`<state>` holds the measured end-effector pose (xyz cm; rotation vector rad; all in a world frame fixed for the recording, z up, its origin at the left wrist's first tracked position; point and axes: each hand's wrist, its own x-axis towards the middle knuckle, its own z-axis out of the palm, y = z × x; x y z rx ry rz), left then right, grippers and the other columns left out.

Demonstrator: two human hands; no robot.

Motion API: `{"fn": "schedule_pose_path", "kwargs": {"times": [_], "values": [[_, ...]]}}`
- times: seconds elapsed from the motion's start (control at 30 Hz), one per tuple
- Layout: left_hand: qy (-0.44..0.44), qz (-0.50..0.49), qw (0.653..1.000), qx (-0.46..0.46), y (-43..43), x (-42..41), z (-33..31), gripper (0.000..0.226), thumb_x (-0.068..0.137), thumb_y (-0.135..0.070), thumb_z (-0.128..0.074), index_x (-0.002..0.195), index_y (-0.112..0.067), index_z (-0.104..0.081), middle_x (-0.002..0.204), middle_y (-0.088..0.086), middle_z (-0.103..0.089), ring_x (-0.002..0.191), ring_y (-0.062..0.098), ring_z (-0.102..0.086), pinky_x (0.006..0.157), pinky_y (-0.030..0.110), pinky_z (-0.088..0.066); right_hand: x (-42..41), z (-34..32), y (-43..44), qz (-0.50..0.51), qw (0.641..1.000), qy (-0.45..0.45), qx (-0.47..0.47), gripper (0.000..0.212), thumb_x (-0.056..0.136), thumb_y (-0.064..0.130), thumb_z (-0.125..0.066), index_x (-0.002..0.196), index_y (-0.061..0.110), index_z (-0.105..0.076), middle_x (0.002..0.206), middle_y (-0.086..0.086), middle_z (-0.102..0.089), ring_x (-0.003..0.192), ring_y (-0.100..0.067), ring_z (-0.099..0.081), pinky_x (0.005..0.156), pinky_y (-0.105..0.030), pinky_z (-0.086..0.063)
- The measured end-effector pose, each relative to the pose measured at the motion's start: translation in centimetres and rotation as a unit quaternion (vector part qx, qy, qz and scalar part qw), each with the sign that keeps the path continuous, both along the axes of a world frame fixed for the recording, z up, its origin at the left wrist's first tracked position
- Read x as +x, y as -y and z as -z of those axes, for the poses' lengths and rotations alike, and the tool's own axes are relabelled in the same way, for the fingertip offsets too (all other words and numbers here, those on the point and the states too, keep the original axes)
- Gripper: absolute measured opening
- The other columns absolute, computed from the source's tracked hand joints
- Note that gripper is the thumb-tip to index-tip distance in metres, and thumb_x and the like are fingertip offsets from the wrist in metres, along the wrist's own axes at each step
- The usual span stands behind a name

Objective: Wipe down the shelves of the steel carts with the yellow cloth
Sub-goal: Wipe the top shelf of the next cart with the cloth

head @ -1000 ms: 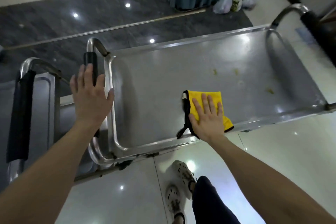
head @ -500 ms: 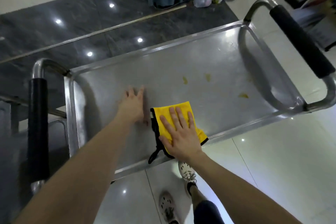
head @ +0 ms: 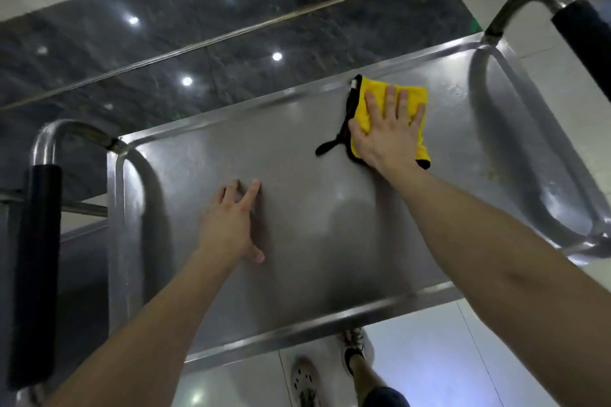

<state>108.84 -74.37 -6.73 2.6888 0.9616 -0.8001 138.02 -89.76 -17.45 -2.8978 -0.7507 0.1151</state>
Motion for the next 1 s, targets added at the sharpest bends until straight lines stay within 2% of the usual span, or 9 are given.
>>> {"fn": "schedule_pose_path", "kwargs": {"times": [0.13, 0.27, 0.33, 0.43, 0.6, 0.7, 0.83, 0.9, 1.0], "values": [[0.012, -0.010, 1.000, -0.004, -0.2, 0.2, 0.0, 0.163, 0.046, -0.051, -0.107, 0.173, -0.041, -0.005, 0.180, 0.004, -0.003, 0.165, 0.029, -0.010, 0.119, 0.057, -0.045, -0.7, -0.1, -8.2, -0.063, 0.998, 0.001, 0.015, 0.079, 0.101, 0.070, -0.024, 0.171, 0.033, -0.022, 0.179, -0.013, -0.011, 0.166, -0.039, -0.004, 0.127, -0.072, 0.000], [0.014, -0.012, 1.000, 0.004, -0.5, -0.2, 0.2, 0.161, 0.045, -0.054, -0.106, 0.172, -0.043, -0.008, 0.180, 0.002, -0.002, 0.166, 0.028, -0.009, 0.119, 0.054, -0.043, -6.0, 0.1, -10.9, -0.185, 0.982, 0.021, 0.037, 0.075, 0.101, 0.066, -0.032, 0.168, 0.033, -0.032, 0.178, -0.012, -0.018, 0.165, -0.036, -0.011, 0.127, -0.071, -0.003], [0.018, -0.009, 1.000, 0.010, -0.4, -0.8, 0.4, 0.159, 0.043, -0.056, -0.106, 0.171, -0.041, -0.014, 0.181, 0.002, -0.002, 0.166, 0.028, -0.010, 0.118, 0.055, -0.044, -9.5, 0.2, -9.3, -0.221, 0.974, 0.027, 0.048, 0.072, 0.102, 0.064, -0.036, 0.167, 0.032, -0.037, 0.177, -0.012, -0.022, 0.165, -0.036, -0.014, 0.127, -0.071, -0.005], [0.019, -0.003, 1.000, 0.008, -0.2, -1.7, 0.4, 0.158, 0.043, -0.057, -0.105, 0.171, -0.041, -0.013, 0.181, 0.002, -0.003, 0.167, 0.030, -0.011, 0.120, 0.055, -0.043, -15.4, 0.1, -4.4, -0.252, 0.964, 0.029, 0.079, 0.069, 0.103, 0.059, -0.043, 0.166, 0.030, -0.039, 0.177, -0.013, -0.023, 0.165, -0.036, -0.014, 0.126, -0.071, -0.010], [0.029, 0.002, 0.999, 0.013, 0.0, -2.1, 0.1, 0.160, 0.042, -0.055, -0.106, 0.171, -0.044, -0.012, 0.180, 0.004, -0.011, 0.164, 0.030, -0.018, 0.115, 0.056, -0.047, -25.0, 0.7, 5.7, -0.340, 0.936, -0.003, 0.089, 0.074, 0.105, 0.058, -0.046, 0.170, 0.028, -0.029, 0.180, -0.010, -0.010, 0.166, -0.036, -0.006, 0.125, -0.074, -0.013], [0.023, 0.018, 0.999, 0.026, 0.1, -2.4, 0.0, 0.159, 0.045, -0.061, -0.104, 0.171, -0.045, -0.007, 0.179, 0.003, -0.011, 0.162, 0.029, -0.017, 0.115, 0.050, -0.047, -24.1, 0.8, 8.1, -0.429, 0.900, -0.009, 0.074, 0.072, 0.106, 0.061, -0.042, 0.170, 0.031, -0.029, 0.180, -0.007, -0.010, 0.167, -0.034, -0.006, 0.126, -0.072, -0.013], [0.013, 0.021, 1.000, 0.012, 0.0, -2.3, 0.0, 0.165, 0.041, -0.063, -0.104, 0.171, -0.045, -0.004, 0.179, 0.002, -0.006, 0.163, 0.029, -0.013, 0.111, 0.056, -0.049, -16.1, 0.7, 7.3, -0.534, 0.845, 0.012, 0.035, 0.068, 0.107, 0.062, -0.043, 0.169, 0.037, -0.030, 0.181, -0.001, -0.010, 0.167, -0.028, -0.006, 0.130, -0.064, -0.013], [0.008, 0.024, 1.000, 0.009, -0.2, -2.3, -0.1, 0.164, 0.043, -0.063, -0.103, 0.171, -0.045, -0.003, 0.179, 0.002, -0.004, 0.164, 0.030, -0.012, 0.111, 0.059, -0.050, -11.9, 0.5, 5.3, -0.492, 0.869, 0.037, 0.030, 0.066, 0.107, 0.062, -0.043, 0.168, 0.038, -0.033, 0.180, 0.000, -0.016, 0.167, -0.027, -0.010, 0.130, -0.062, -0.015], [0.016, 0.022, 1.000, 0.004, -0.4, -2.5, 0.1, 0.163, 0.045, -0.062, -0.103, 0.172, -0.044, -0.004, 0.179, 0.003, -0.003, 0.164, 0.030, -0.011, 0.113, 0.062, -0.048, -7.5, -0.1, -1.0, -0.334, 0.941, 0.056, 0.030, 0.064, 0.107, 0.063, -0.042, 0.166, 0.040, -0.035, 0.178, -0.002, -0.024, 0.166, -0.025, -0.016, 0.131, -0.060, -0.014]]}}
